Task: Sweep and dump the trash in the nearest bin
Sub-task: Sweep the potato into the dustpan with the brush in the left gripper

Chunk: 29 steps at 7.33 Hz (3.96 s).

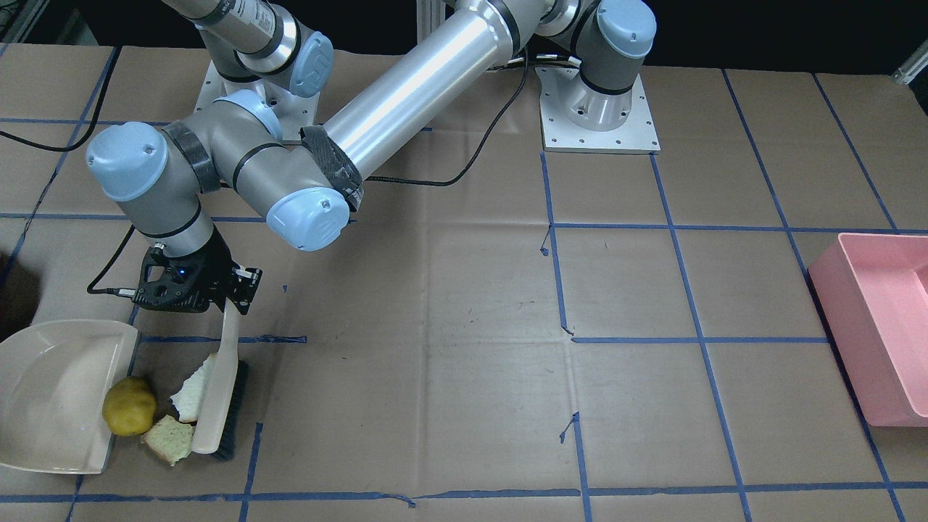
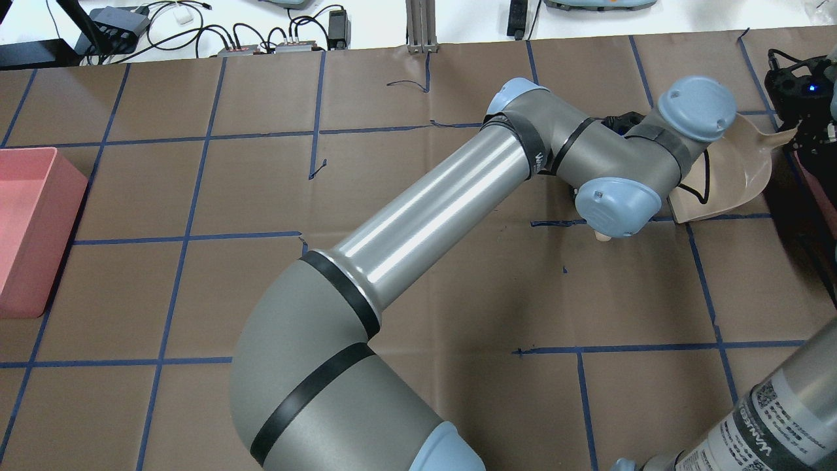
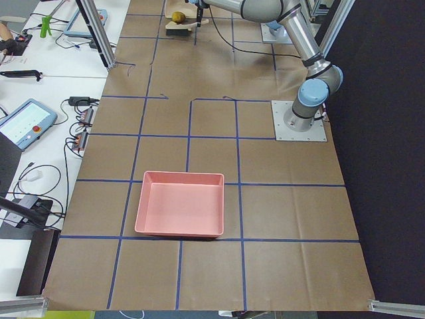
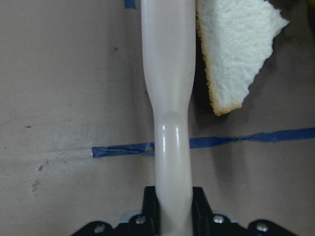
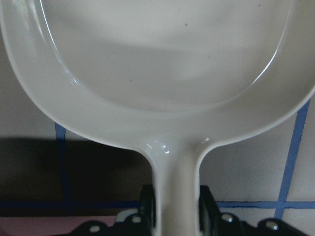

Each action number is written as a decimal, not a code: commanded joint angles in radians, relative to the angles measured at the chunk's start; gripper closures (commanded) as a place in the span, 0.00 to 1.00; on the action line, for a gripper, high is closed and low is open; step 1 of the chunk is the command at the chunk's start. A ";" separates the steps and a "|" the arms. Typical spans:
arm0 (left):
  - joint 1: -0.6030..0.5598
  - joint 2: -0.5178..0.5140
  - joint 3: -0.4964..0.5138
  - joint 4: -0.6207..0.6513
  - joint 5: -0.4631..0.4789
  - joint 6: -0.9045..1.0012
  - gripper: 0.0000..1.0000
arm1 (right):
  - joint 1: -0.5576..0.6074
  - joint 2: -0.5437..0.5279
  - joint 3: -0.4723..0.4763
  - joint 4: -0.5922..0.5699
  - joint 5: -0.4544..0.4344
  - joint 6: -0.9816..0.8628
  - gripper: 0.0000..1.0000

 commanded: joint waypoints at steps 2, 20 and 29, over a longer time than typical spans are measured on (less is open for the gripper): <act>-0.034 -0.054 0.092 0.006 -0.045 -0.067 1.00 | 0.000 0.001 0.000 -0.002 0.002 0.001 0.98; -0.056 -0.076 0.270 0.016 -0.346 -0.279 1.00 | 0.023 -0.007 0.000 0.002 -0.001 0.015 0.98; -0.019 -0.239 0.483 -0.293 -0.174 -0.235 1.00 | 0.022 0.005 0.000 0.008 0.049 0.027 0.98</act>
